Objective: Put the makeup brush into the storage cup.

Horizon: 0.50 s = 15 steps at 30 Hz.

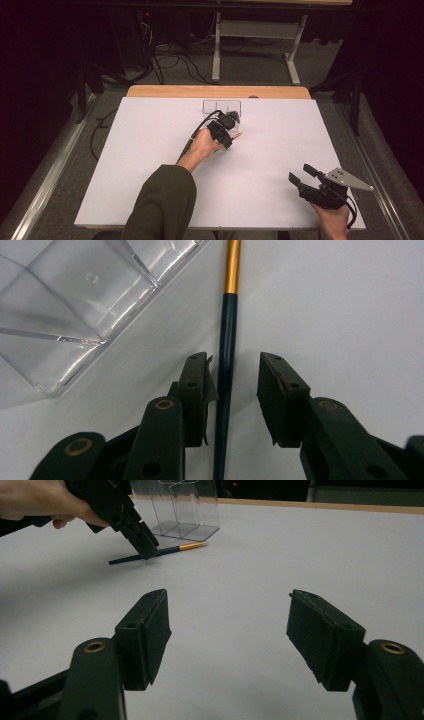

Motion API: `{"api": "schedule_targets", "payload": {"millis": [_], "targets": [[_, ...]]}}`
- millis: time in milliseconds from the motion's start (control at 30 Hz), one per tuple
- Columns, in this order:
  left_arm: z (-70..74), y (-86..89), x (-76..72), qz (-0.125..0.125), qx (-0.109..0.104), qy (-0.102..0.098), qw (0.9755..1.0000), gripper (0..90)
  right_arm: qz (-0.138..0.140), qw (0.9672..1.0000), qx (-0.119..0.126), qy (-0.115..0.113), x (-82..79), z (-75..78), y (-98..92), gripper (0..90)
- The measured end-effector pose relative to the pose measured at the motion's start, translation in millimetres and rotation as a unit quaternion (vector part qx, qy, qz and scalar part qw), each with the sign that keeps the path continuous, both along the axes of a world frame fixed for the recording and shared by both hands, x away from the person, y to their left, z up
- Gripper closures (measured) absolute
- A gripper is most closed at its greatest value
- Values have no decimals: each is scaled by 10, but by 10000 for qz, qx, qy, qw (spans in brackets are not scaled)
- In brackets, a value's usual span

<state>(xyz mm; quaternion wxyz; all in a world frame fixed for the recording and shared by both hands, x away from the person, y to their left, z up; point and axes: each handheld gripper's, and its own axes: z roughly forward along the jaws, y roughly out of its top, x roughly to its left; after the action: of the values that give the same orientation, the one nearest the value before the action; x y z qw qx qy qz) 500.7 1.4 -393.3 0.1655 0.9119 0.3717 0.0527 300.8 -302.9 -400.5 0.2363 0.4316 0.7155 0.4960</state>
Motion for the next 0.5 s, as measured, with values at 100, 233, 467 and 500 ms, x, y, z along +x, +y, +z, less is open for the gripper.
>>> {"api": "schedule_targets", "payload": {"millis": [100, 233, 467, 500], "targets": [[-3, -4, 16, -19, 20, 12, 10000, 660, 17, 10000, 1, 2, 2, -2, 2, 354], [-15, -5, 32, 27, -6, 21, 10000, 676, 13, 10000, 9, 10, 2, -3, 0, 354], [-33, 4, 45, 49, -22, 20, 10000, 716, 17, 10000, 6, 16, 3, -5, 1, 355], [-33, 4, 45, 45, -14, 20, 10000, 721, 10, 10000, 7, 22, 3, -6, 2, 355]]}}
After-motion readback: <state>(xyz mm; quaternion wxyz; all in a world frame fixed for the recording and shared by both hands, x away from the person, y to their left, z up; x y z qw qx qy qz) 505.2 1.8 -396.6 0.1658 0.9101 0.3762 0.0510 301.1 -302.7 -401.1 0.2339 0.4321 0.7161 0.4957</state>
